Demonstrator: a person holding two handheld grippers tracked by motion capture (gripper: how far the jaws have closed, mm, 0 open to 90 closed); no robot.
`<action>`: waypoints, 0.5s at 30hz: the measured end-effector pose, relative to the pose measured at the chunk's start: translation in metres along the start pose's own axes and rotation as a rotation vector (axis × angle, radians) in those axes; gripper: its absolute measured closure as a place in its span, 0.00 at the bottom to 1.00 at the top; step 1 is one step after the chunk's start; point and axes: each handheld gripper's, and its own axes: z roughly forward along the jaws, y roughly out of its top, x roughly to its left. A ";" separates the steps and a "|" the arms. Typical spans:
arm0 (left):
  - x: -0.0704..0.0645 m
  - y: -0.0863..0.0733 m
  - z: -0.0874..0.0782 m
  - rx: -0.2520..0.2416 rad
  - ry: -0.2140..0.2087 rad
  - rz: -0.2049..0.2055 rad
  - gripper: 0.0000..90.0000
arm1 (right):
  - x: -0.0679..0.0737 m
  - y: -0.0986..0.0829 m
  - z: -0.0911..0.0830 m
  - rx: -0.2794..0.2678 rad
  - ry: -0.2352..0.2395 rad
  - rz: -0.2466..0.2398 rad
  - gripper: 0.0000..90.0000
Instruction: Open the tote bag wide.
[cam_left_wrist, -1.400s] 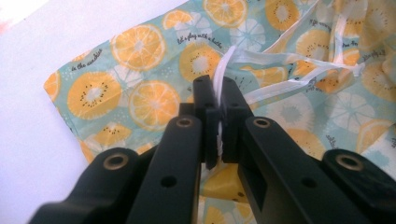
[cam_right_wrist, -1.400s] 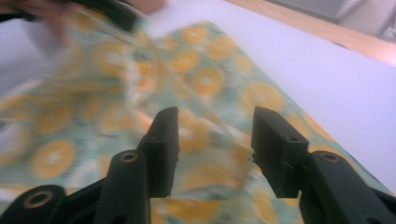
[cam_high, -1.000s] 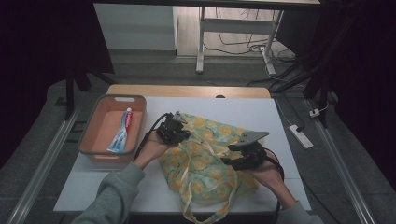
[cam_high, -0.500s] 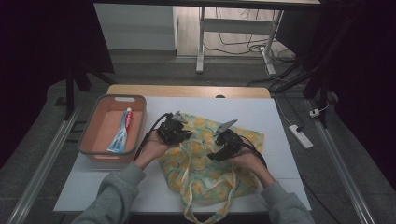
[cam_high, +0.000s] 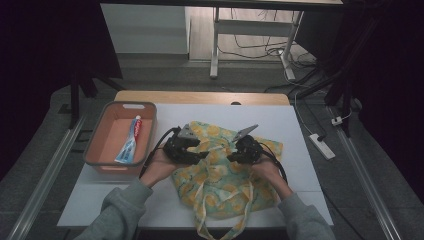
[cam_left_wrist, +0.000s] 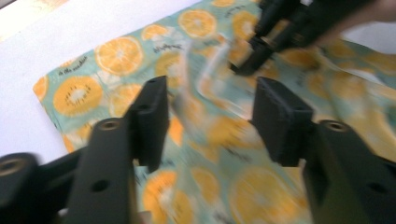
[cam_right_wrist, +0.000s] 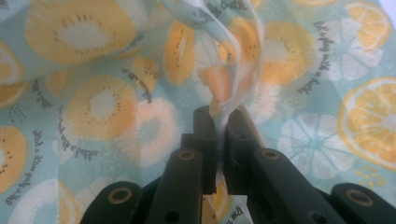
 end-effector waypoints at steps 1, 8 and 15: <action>-0.006 -0.003 -0.005 0.005 -0.004 0.011 0.42 | -0.001 0.000 -0.002 -0.005 -0.002 0.004 0.95; -0.043 -0.023 0.000 0.091 -0.050 0.054 0.36 | -0.005 -0.001 -0.006 -0.025 -0.017 0.022 0.96; -0.040 -0.038 0.045 0.235 -0.063 0.060 0.76 | -0.008 -0.003 -0.016 -0.058 -0.027 0.037 0.96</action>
